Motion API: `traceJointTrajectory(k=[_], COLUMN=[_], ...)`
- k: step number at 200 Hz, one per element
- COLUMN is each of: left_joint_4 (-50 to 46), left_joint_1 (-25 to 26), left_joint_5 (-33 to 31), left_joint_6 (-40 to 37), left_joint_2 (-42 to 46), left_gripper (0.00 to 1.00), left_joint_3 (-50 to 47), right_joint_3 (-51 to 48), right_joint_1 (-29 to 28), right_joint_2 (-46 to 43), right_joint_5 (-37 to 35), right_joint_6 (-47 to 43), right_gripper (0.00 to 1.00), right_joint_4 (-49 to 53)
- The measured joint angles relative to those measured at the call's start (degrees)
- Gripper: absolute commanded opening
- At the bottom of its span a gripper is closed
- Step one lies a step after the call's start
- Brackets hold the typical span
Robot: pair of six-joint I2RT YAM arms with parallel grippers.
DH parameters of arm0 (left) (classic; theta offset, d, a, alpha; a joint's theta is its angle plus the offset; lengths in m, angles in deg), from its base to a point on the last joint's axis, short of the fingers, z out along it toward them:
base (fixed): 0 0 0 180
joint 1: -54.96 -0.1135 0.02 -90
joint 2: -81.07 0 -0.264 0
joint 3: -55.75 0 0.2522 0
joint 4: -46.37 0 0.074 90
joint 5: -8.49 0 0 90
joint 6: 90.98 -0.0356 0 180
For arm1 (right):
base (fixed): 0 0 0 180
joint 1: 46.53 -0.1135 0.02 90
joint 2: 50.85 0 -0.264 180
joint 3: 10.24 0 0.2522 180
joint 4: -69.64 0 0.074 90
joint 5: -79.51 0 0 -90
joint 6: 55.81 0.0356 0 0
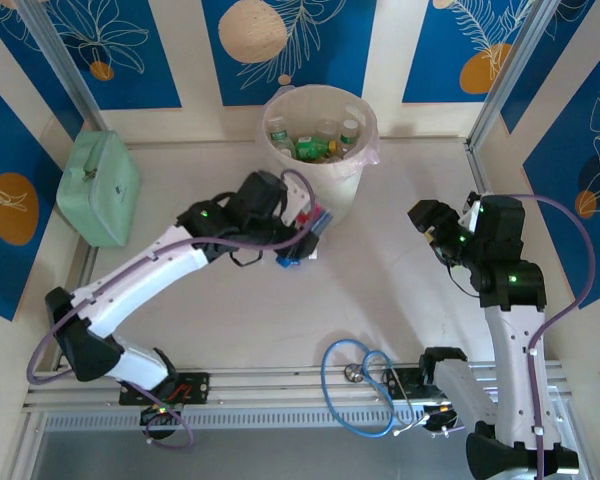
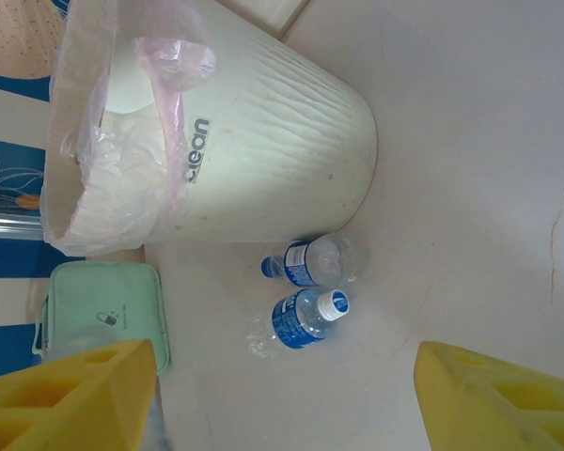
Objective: Put the plastic bottles in the bin
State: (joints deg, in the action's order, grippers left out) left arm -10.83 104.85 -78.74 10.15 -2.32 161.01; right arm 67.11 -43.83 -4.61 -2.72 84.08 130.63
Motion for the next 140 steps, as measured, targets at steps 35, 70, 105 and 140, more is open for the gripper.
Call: traceJointTrajectory(k=[35, 70, 105, 140], left_joint_4=[-2.91, -3.23, -0.28, 3.91], left_joint_1=[-1.77, -7.76, -13.11, -15.13], left_joint_5=[-1.95, -2.47, -3.1, -3.13], left_joint_6=[2.19, 3.93, 6.19, 9.03], left_joint_2=[-6.08, -17.22, -25.94, -32.17], left_gripper=[0.62, 0.62, 0.62, 0.62], left_joint_3=[19.04, 36.48, 42.4, 44.87], right_joint_3=[0.0, -1.77, -4.9, -6.62], right_joint_1=[0.0, -0.24, -1.95, -3.1], right_joint_2=[-0.07, -1.62, -3.54, -4.15], right_joint_5=[0.46, 1.16, 1.29, 1.29], right_joint_6=[0.0, 0.04, 0.59, 0.72], right_gripper=[0.73, 0.73, 0.72, 0.72], right_joint_4=[0.0, -0.02, 0.04, 0.04])
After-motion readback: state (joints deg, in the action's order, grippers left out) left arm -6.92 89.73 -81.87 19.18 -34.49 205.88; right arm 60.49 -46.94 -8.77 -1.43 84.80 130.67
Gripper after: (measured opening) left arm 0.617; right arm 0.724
